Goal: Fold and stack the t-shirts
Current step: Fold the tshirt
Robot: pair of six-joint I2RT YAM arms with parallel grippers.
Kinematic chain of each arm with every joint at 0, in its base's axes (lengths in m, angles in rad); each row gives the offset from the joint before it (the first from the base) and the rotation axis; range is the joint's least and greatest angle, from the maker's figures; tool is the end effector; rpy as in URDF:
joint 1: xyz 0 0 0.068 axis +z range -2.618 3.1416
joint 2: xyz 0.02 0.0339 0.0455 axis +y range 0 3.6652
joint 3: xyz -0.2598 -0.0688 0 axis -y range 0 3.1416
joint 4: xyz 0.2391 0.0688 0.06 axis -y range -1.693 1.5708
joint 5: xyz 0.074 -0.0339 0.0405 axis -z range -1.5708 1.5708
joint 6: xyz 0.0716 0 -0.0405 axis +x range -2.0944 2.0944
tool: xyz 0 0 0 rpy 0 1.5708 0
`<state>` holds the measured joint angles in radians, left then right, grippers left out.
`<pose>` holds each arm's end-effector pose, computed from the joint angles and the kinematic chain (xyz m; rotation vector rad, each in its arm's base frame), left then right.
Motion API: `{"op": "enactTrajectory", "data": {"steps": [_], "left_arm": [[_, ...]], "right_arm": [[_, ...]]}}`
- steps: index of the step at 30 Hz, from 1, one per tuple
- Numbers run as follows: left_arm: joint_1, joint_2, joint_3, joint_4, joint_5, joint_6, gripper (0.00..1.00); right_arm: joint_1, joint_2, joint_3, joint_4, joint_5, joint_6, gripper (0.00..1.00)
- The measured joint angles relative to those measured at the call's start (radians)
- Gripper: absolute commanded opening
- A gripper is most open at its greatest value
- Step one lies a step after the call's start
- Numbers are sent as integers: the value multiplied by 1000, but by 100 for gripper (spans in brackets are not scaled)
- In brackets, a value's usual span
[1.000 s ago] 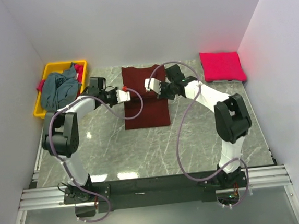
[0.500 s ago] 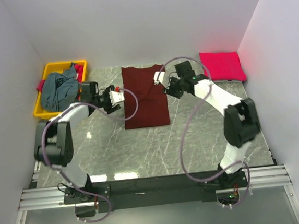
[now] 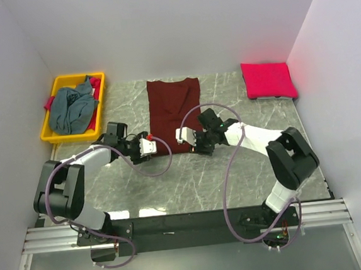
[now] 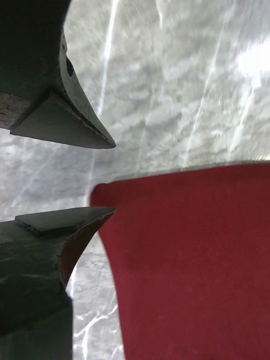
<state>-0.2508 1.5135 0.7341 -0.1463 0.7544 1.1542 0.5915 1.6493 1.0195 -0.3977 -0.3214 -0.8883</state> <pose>0.2719 -0.1203 0.1467 1.6532 1.4994 -0.4658 0.2715 0.2097 0.1587 -1.7997 1.8011 0.3030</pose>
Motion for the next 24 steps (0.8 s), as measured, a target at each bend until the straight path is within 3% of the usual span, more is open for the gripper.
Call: {"op": "enactTrajectory", "data": {"steps": [4, 11, 16, 20, 24], "left_arm": [[-8, 28, -2, 18, -2, 44, 65], [-23, 109, 5, 39, -10, 84, 48], [-24, 154, 52, 29, -19, 93, 32], [-24, 157, 54, 21, -26, 111, 4], [-24, 138, 56, -11, -26, 107, 1]], "right_arm": [[0, 57, 2, 39, 15, -11, 50], [0, 110, 14, 66, 26, -27, 46], [2, 140, 51, 63, 42, -37, 24], [3, 153, 64, 57, 51, -39, 1], [5, 147, 69, 35, 52, -36, 0]]}}
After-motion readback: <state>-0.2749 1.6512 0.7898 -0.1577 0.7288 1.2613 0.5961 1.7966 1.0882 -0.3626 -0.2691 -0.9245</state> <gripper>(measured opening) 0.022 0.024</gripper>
